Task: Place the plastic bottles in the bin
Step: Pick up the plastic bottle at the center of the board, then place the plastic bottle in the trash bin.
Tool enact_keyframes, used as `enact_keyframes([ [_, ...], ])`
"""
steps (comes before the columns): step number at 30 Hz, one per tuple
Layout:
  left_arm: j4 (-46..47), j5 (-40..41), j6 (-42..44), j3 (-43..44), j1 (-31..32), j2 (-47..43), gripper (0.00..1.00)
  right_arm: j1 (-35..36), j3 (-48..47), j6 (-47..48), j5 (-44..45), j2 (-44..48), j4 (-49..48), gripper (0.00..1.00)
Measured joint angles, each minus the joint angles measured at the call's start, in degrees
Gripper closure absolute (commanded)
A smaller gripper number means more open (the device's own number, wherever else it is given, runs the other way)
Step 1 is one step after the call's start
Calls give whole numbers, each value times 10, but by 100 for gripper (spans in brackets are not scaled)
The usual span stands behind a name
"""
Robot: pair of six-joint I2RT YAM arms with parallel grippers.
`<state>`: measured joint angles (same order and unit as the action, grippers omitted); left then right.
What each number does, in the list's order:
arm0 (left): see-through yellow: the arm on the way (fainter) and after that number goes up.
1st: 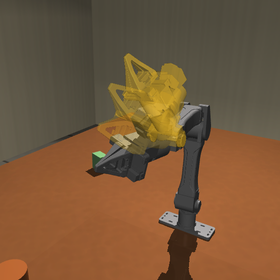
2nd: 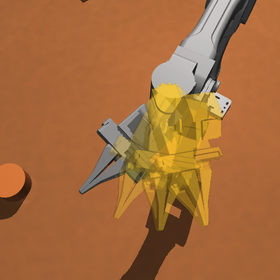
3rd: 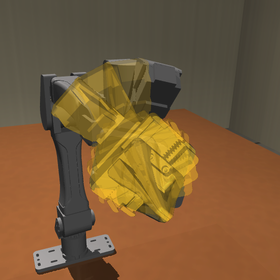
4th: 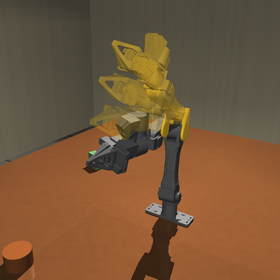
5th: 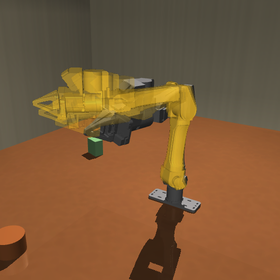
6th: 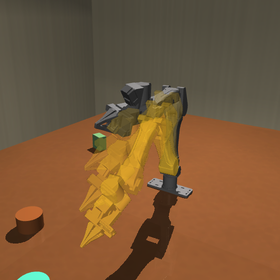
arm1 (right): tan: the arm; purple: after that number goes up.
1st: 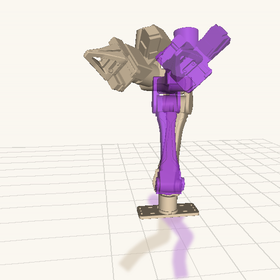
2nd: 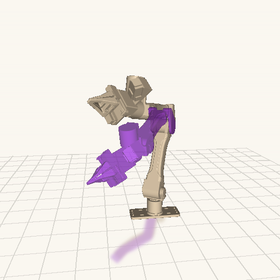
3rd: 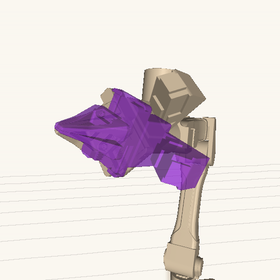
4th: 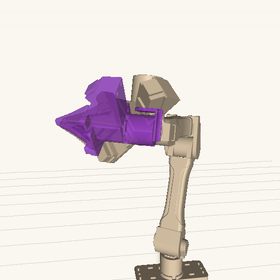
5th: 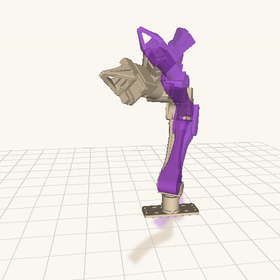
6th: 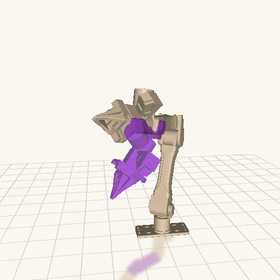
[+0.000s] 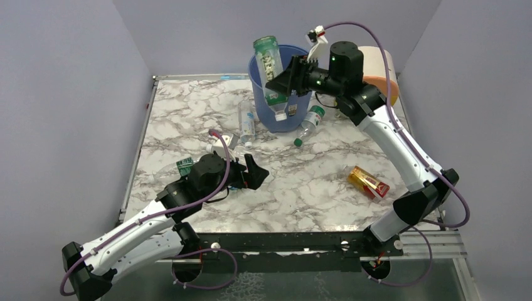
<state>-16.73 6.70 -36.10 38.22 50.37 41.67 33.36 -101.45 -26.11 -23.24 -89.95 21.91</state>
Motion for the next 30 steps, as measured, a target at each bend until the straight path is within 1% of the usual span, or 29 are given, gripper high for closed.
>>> enact_keyframes([
  [3,0,0,0,0,0,1,1,-40,-21,-5,-7,-24,-7,39],
  [7,4,-1,-1,0,0,3,1,-84,-73,-8,-8,-73,-15,38],
  [13,10,-11,-5,-1,0,7,1,-94,-180,7,0,-155,-20,38],
  [15,13,-13,-7,-3,0,7,1,-94,-199,14,7,-172,-23,38],
  [23,17,-19,-16,-14,0,2,1,-99,-210,53,68,-209,-23,36],
  [30,20,-24,-16,-14,0,1,1,-113,-196,84,110,-210,-24,33],
])
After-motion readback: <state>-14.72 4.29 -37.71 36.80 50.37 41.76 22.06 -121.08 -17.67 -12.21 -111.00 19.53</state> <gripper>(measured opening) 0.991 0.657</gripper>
